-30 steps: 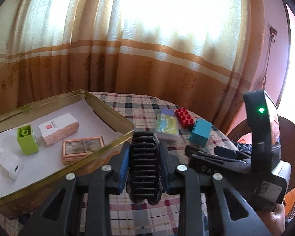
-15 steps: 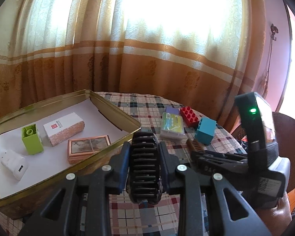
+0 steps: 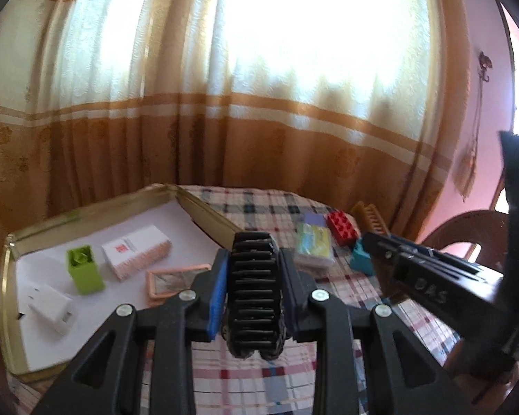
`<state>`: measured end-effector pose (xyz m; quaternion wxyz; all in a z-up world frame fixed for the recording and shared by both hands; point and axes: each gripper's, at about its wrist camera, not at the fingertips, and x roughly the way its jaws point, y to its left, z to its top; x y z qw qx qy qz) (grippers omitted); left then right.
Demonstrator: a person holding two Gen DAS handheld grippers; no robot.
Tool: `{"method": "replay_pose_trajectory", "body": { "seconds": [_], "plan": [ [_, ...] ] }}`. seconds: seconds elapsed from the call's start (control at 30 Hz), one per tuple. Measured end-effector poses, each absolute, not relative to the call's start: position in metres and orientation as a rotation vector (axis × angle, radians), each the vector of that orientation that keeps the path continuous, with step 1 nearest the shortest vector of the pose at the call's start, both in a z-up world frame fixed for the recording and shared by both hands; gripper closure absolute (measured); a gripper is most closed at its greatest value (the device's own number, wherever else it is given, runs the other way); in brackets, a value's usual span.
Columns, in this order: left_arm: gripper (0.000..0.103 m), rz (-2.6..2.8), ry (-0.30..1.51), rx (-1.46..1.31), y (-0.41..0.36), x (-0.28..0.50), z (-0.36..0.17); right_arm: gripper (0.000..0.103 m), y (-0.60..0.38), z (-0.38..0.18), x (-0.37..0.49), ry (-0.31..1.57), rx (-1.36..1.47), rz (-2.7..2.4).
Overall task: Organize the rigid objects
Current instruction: 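Carry the black clip and brown comb into the tin tray, opening both tools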
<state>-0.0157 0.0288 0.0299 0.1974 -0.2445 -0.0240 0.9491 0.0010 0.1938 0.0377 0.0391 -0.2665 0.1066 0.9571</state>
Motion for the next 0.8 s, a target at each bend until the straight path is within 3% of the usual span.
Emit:
{"method": "replay_pose_trajectory", "body": {
  "seconds": [0.37, 0.8],
  "plan": [
    [0.075, 2.831, -0.119, -0.696, -0.026, -0.037, 0.045, 0.075, 0.131, 0.071, -0.018, 0.185, -0.710, 3.095],
    [0.075, 2.961, -0.162, -0.808, -0.075, -0.067, 0.033, 0.075, 0.088, 0.057, -0.061, 0.086, -0.708, 3.134]
  ]
}}
